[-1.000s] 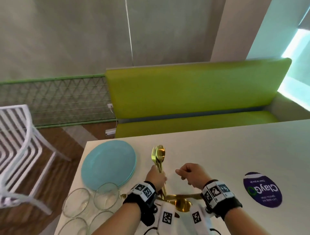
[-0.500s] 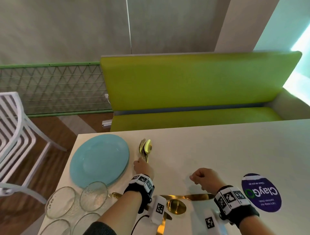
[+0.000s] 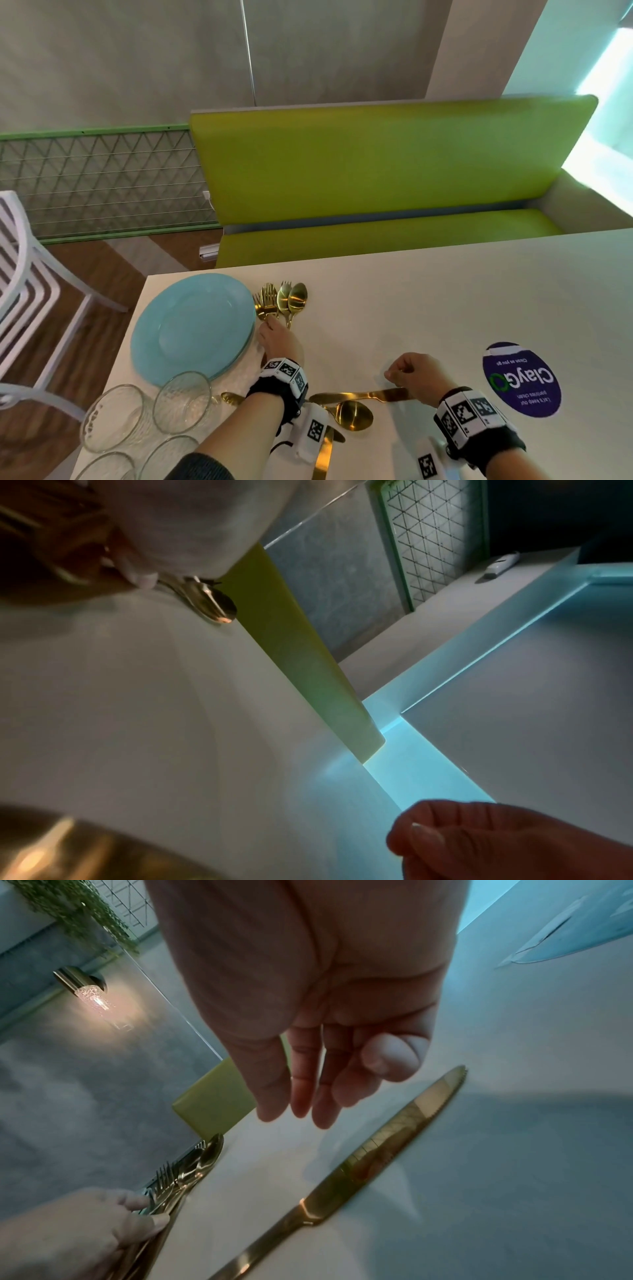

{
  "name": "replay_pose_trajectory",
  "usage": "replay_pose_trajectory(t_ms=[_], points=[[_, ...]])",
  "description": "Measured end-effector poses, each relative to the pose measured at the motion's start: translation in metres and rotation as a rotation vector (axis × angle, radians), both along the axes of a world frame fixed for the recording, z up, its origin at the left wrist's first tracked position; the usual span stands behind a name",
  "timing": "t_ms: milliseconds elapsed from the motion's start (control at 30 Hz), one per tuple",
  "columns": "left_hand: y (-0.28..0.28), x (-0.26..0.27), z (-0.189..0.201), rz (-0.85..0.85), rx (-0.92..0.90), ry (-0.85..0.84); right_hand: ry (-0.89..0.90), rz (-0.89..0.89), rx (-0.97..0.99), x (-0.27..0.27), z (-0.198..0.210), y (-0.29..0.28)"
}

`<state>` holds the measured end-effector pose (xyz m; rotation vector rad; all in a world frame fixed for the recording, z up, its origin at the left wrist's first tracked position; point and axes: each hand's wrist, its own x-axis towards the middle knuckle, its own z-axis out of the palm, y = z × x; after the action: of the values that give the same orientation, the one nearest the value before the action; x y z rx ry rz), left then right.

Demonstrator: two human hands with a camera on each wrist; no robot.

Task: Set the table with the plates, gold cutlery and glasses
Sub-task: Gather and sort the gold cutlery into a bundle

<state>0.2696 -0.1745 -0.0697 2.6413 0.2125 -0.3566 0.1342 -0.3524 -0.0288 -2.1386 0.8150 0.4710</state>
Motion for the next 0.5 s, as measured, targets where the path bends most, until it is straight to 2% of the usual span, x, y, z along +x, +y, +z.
replay_pose_trajectory(t_ms=[233, 333, 433, 500], points=[[0.013, -0.008, 0.017, -0.169, 0.055, -0.104, 0.009, 0.002, -0.008, -0.002, 0.006, 0.006], [0.017, -0.015, 0.029, -0.317, 0.024, -0.154, -0.003, 0.008, -0.036, -0.003, 0.010, 0.010], [0.021, -0.030, 0.039, -0.557, 0.032, -0.026, -0.022, -0.003, -0.014, -0.003, 0.015, 0.015], [0.024, -0.042, 0.043, -0.746, 0.190, 0.137, -0.030, -0.015, 0.008, -0.004, 0.018, 0.019]])
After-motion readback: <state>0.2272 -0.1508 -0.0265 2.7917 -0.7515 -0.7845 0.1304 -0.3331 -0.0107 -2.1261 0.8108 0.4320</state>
